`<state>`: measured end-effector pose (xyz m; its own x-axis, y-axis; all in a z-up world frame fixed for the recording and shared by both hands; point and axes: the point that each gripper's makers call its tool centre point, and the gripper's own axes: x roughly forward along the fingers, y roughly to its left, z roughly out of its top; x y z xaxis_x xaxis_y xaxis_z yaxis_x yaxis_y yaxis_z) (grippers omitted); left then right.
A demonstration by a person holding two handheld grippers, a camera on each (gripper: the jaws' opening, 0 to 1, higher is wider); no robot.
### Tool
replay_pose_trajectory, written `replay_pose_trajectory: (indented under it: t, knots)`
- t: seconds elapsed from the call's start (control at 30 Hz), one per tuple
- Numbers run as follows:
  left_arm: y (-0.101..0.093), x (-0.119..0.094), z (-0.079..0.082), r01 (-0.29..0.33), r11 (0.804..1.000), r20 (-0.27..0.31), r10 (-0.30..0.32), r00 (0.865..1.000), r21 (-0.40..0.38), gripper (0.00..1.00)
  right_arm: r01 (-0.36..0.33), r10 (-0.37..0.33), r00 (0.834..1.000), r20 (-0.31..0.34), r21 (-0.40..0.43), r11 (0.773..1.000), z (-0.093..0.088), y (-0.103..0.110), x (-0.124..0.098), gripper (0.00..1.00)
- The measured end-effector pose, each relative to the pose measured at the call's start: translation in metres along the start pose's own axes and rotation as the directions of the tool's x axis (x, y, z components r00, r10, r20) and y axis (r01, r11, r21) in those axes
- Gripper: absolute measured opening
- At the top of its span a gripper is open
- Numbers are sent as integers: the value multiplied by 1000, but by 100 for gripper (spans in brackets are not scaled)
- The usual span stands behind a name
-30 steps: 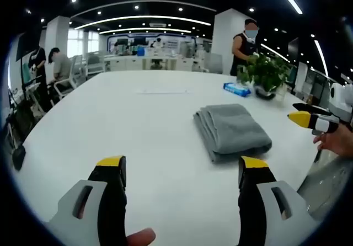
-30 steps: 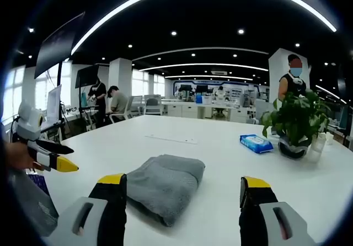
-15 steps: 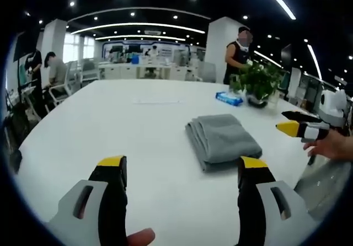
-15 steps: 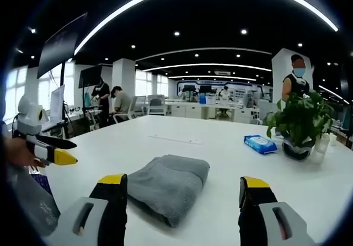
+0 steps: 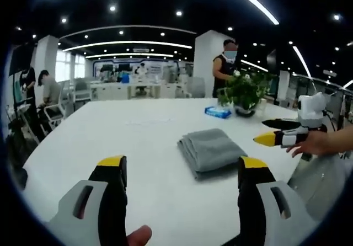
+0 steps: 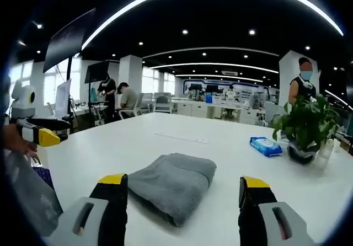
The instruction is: Open the folded towel by lifting each exposed corner and separating the folded layers until the towel lies flat within the target outline without major curled edges
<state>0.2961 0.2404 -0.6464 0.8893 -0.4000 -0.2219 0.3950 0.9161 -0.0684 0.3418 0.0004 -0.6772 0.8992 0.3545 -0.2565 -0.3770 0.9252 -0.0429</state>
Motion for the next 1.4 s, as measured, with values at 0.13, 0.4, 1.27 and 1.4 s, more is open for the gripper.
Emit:
replay_pose_trajectory:
  t: [0.13,0.4,1.27,1.4]
  knots:
    - [-2,-9,6,-6,999,26,5,1000,42,80,-8,8,1000,7,-20,1000,3,4,-1,83]
    - [4,-14,24,-66,993,157,49,986,102,77,-60,61,998,11,-75,995,5,23,3,82]
    - [11,-16,6,-120,969,70,107,992,217,59,-349,299,933,-200,-302,887,-11,105,61,57]
    - [14,-14,2,-127,971,54,118,992,201,58,-383,313,918,-244,-331,863,-21,111,75,51]
